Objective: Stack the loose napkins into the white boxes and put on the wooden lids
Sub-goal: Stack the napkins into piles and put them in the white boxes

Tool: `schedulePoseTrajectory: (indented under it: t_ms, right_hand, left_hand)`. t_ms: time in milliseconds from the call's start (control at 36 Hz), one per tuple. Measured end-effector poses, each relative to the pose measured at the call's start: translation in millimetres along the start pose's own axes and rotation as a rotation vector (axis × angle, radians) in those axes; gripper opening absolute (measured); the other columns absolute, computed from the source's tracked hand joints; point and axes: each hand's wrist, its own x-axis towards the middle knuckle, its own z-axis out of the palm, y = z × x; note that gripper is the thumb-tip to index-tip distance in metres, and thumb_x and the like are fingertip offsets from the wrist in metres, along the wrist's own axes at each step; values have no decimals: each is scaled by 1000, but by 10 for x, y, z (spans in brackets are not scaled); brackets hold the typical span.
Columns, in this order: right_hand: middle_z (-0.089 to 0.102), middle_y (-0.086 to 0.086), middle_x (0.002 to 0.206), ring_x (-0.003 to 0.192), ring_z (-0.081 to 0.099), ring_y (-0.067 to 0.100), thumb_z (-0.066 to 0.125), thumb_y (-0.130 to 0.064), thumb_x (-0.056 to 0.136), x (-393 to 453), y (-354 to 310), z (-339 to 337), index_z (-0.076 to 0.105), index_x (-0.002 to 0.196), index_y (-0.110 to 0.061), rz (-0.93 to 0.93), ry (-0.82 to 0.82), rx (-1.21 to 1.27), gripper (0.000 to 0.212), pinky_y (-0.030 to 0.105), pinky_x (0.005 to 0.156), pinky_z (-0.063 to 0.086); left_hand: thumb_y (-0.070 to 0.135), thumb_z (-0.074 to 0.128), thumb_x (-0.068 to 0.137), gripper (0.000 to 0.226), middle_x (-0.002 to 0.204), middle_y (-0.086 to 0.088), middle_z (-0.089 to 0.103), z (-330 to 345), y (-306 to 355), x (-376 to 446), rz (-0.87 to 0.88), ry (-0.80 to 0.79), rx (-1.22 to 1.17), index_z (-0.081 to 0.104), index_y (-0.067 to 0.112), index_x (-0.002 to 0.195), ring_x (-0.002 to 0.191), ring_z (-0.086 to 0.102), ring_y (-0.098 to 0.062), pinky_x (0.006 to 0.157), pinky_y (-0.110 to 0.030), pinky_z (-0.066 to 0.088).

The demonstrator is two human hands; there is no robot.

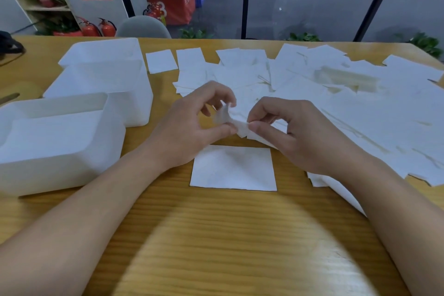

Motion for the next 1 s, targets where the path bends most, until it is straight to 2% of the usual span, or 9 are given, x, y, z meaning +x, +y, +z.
schedulePoseTrajectory:
  t_ms: [83, 222, 361, 444, 500, 556, 722, 889, 1000]
  right_hand:
    - [72, -17, 97, 102, 69, 9, 65, -29, 108, -6, -20, 18, 70, 101, -29, 7, -2, 10, 8, 17, 83, 49]
    - [74, -15, 97, 97, 70, 8, 71, -42, 103, 1, -8, 39, 70, 105, -34, 58, 46, -12, 8, 28, 82, 55]
    - [74, -13, 91, 90, 69, 10, 72, -31, 103, 14, -8, -14, 75, 96, -34, 110, 165, -37, 8, 30, 73, 53]
    - [76, -12, 90, 80, 69, 7, 73, -29, 103, 28, -70, -76, 79, 92, -31, 180, 195, 82, 12, 19, 66, 49]
    - [78, -6, 87, 74, 69, 17, 75, -32, 102, 29, -93, -119, 82, 91, -27, 261, 154, 174, 14, 28, 67, 51]
    - [79, 6, 86, 77, 69, 37, 76, -34, 100, 16, -122, -151, 83, 92, -22, 360, 58, 278, 16, 37, 67, 52]
    - [65, 6, 59, 57, 62, 23, 80, -33, 97, -18, -139, -162, 80, 88, -18, 460, -28, 246, 18, 36, 61, 56]
    - [72, 11, 68, 62, 69, 40, 77, -32, 100, -15, -233, -224, 80, 89, -24, 351, 107, 202, 14, 59, 67, 60]
    - [70, 9, 62, 56, 62, 36, 78, -30, 100, -16, -272, -268, 79, 88, -19, 347, 115, 217, 16, 39, 57, 54]
  left_hand:
    - [29, 89, 92, 51, 104, 11, 76, -10, 30, -17, -20, 4, -59, 59, 30, 133, 109, 69, -19, 98, -38, 52]
    - [28, 82, 99, 10, 98, 14, 77, -20, -18, -22, -17, 23, -14, 81, 30, 108, 98, 71, -17, 86, -39, 58]
    - [25, 79, 101, 4, 96, 13, 79, -33, -31, -10, -46, 80, -71, 83, 25, 102, 94, 73, -15, 83, -34, 59]
    - [25, 80, 100, 5, 97, 2, 80, -122, -70, 21, -91, 46, -148, 83, 20, 101, 92, 75, -26, 87, -51, 62]
    - [26, 82, 99, 10, 100, -12, 80, -213, -71, 43, -160, -35, -261, 82, 16, 100, 95, 74, -41, 88, -61, 60]
    - [27, 82, 96, 15, 94, -23, 75, -291, -62, 43, -280, -144, -350, 81, 13, 100, 87, 71, -41, 82, -53, 59]
    - [20, 77, 100, 23, 59, 1, 56, -253, -61, 24, -452, -225, -331, 73, -1, 105, 55, 51, -15, 53, -24, 46]
    - [32, 74, 104, 18, 95, -35, 67, -279, 21, 39, -346, -67, -354, 76, 15, 105, 71, 54, -40, 62, -35, 50]
    - [30, 75, 103, 18, 79, -26, 53, -362, 50, 34, -344, -90, -356, 75, 12, 107, 65, 42, -28, 53, -27, 40]
